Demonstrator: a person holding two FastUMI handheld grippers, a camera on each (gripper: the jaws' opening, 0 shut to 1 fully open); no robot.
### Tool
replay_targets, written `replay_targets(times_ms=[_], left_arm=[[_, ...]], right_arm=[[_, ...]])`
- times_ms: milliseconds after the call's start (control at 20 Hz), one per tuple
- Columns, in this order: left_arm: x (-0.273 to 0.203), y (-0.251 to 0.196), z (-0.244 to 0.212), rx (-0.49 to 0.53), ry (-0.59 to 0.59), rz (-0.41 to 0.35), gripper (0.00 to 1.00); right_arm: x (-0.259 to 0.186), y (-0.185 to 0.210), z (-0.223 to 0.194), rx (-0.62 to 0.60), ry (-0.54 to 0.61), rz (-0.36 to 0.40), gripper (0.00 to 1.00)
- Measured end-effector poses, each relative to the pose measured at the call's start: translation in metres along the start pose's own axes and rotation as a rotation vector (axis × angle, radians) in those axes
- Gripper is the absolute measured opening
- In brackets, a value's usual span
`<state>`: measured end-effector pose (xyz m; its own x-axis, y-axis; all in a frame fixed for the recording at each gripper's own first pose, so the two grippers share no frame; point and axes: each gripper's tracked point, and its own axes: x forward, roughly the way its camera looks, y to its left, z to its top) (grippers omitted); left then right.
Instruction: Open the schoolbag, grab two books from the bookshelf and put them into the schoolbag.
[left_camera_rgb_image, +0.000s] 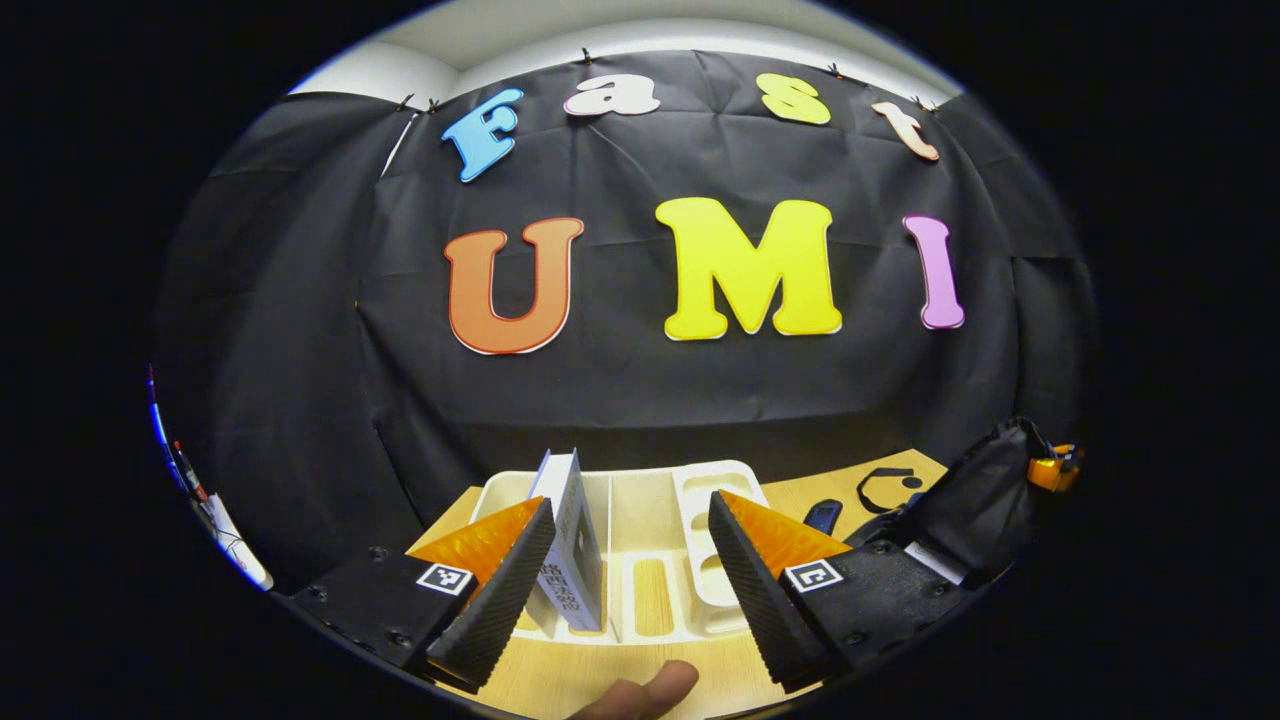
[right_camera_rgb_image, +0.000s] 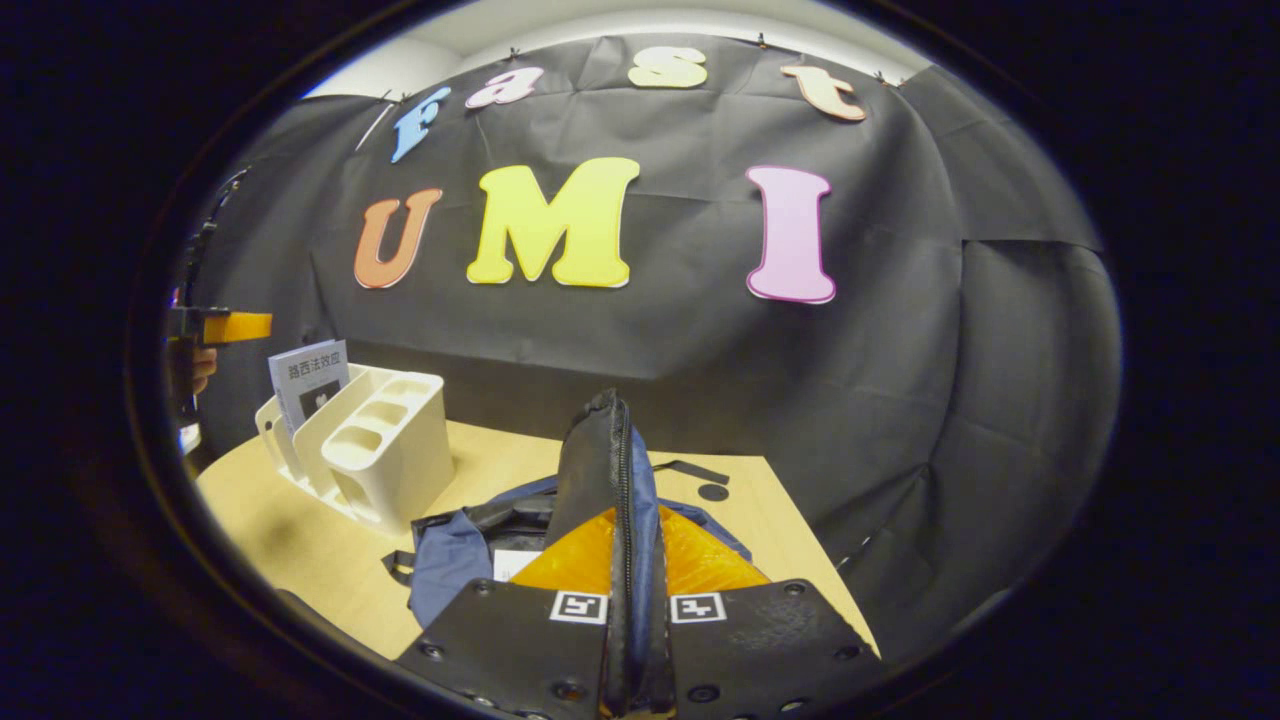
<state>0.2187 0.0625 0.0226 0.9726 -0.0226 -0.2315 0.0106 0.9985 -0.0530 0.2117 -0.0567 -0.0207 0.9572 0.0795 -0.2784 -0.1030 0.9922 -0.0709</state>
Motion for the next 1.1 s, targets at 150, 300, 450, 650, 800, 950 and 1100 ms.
replay_targets(times_ms=[150, 300, 450, 650, 800, 950, 1100], left_arm=[[0.030, 0.024, 0.000, -0.038, 0.075, 0.009, 0.97], [0.060, 0.033, 0.003, -0.020, 0.139, -0.009, 0.97], [0.095, 0.044, -0.010, -0.018, 0.238, -0.002, 0.96], [0.126, 0.051, -0.043, 0.034, 0.391, 0.024, 0.95], [0.136, 0.065, -0.040, 0.113, 0.414, 0.063, 0.94], [0.135, 0.067, -0.039, 0.102, 0.431, 0.073, 0.89], [0.137, 0.071, -0.040, 0.116, 0.423, 0.086, 0.88]], right_arm=[[0.000, -0.003, -0.002, 0.007, 0.003, 0.000, 0.08], [0.000, -0.004, -0.005, 0.001, 0.008, 0.002, 0.08], [0.001, -0.008, -0.009, 0.003, 0.019, -0.002, 0.07], [0.001, -0.012, -0.014, 0.009, 0.033, -0.005, 0.08], [0.001, -0.009, -0.017, 0.018, 0.039, 0.009, 0.08], [0.002, -0.008, -0.019, 0.011, 0.036, 0.015, 0.08], [0.004, -0.010, -0.021, 0.018, 0.046, 0.015, 0.08]])
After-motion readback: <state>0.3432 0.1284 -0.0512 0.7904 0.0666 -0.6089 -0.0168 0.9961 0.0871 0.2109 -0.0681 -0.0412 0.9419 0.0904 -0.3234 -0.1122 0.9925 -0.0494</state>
